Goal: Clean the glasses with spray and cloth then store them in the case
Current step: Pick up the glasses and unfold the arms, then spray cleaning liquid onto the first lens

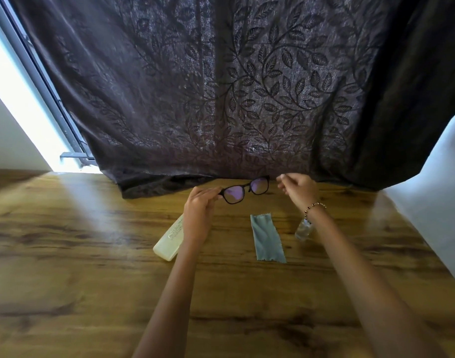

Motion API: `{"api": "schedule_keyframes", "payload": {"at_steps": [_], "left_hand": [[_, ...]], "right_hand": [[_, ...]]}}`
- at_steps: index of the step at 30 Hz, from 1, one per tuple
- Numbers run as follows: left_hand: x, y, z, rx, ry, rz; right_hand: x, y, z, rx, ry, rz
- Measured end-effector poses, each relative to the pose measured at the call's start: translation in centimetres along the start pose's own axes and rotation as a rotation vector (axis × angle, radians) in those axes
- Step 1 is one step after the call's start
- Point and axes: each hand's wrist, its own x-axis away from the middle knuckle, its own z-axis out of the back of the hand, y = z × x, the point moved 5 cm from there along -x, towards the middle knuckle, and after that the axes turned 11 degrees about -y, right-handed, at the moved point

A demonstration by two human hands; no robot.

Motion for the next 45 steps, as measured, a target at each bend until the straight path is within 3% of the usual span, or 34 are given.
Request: {"api": "schedule_keyframes", "payload": {"at_steps": [5,15,20,28,37,45], "left_hand": [[0.2,0.1,-0.8,0.025,-0.02,0.06],[2.0,-0.3,-1.8,0.107,-0.031,0.096],[2.5,-0.7,-1.8,0.118,-0.044,0.128],[3.0,-0.8,-1.7,0.072,-0.042,0.143],[3.0,-0.6,-1.6,0.049,-0.038,0.133],[3.0,-0.5,-1.4,0.051,-0.033,0.117]], "right_hand": [[2.5,1.6,2.8,0.26,0.068,0.061],[7.6,10.5,0.0,0.011,-0.05,-0.063],[7.9,11.3,-1.3,0.007,0.018,-0.099],[8.6,4.2,-2.1,-0.195,0.027,0.155],[9.6,-3.5,-3.9,-0.053,-0.015,0.383],[10.3,-3.6,-6.6,-0.518,-0.281,0.238]]}}
